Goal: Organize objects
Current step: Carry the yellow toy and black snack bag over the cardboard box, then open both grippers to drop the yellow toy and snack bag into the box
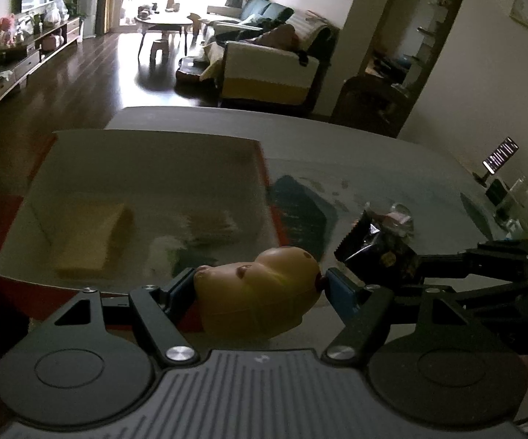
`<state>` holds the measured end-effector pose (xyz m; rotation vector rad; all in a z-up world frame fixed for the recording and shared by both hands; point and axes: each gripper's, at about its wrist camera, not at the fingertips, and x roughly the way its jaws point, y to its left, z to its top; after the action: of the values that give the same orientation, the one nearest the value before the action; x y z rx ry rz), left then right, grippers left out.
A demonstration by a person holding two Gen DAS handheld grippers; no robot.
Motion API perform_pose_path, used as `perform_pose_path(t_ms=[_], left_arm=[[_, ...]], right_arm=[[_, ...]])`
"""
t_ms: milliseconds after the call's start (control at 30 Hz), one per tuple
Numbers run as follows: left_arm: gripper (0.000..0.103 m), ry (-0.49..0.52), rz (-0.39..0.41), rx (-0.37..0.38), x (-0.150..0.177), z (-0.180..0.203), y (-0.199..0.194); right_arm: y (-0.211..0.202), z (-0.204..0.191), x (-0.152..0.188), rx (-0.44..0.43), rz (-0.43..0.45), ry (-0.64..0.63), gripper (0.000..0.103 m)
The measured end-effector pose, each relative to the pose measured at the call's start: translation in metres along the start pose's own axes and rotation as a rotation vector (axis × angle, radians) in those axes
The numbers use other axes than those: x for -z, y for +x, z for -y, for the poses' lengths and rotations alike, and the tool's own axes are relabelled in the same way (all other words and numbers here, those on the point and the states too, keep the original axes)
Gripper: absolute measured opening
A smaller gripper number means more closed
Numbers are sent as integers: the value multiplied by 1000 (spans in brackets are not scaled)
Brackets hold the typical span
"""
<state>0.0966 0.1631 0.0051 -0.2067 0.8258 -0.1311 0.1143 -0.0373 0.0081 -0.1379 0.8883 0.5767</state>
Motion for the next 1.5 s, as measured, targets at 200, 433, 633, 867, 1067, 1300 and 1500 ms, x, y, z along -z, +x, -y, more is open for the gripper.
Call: perform_pose_path(t_ms=[200, 433, 633, 867, 1067, 1300, 1500], left_arm=[[76, -1, 4, -16, -4, -34, -5], [76, 6, 13, -54, -18, -72, -3], [76, 41, -6, -88, -31, -93, 12], [76, 69, -31, -118, -44, -112, 37], [76, 111, -61, -124, -48, -115, 56], [76, 141, -120, -132, -50, -120, 79], [76, 141, -153, -132, -49, -125, 92]], right_arm=[[20, -29, -17, 3, -1, -12, 48], [48, -56, -39, 25, 2, -39, 48], [81, -68, -57, 72, -17, -77, 48], [124, -74, -79, 123, -45, -122, 48], [157, -75, -95, 107, -91, -151, 48], [191, -78, -102, 125, -154, -189, 48], [204, -78, -104, 132, -193, -169, 49]])
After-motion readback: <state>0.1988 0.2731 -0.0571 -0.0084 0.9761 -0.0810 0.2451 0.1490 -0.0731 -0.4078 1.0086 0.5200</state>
